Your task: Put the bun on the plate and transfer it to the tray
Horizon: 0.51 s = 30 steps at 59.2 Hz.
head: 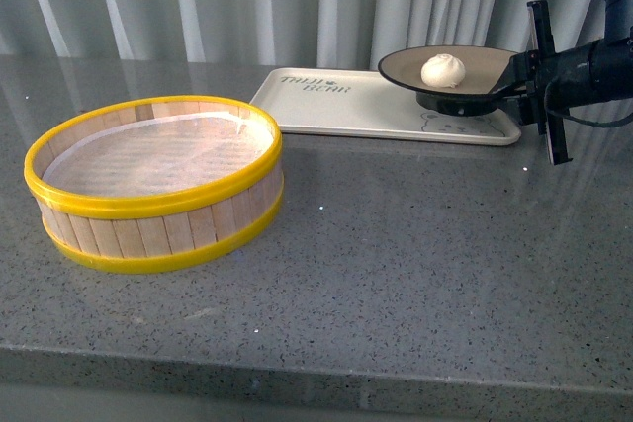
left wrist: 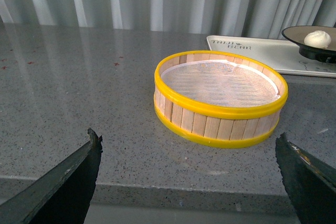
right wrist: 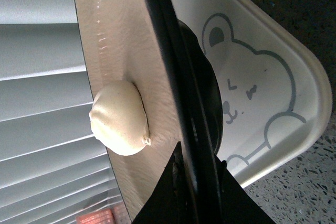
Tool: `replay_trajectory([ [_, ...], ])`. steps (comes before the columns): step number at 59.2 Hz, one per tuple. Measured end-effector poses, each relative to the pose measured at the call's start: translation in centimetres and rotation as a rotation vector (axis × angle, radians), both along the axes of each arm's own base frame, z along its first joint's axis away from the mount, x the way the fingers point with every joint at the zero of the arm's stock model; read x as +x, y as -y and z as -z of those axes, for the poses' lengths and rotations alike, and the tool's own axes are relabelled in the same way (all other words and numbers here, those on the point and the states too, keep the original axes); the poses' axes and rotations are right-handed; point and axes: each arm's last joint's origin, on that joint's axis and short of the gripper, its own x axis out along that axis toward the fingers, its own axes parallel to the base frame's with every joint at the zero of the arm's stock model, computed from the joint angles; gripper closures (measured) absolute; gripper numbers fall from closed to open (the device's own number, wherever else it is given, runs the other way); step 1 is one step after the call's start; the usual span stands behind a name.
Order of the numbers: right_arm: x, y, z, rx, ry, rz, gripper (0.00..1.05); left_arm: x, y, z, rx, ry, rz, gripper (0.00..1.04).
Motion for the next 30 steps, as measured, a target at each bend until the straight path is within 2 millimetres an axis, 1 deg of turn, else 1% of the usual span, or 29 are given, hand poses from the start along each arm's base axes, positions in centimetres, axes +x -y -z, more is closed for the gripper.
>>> replay_trajectory([
  [13,0.10,-0.48,0.48,0.000,-0.009,-0.011,1.02,0.00,0.00,0.00,0.000,0.000,0.000,0.07],
  [27,0.10,-0.60,0.51,-0.008,-0.006,-0.017,1.02,0.00,0.00,0.00,0.000,0.000,0.000,0.07],
  [30,0.13,-0.60,0.83,-0.011,-0.011,-0.018,1.02,0.00,0.00,0.00,0.000,0.000,0.000,0.07],
])
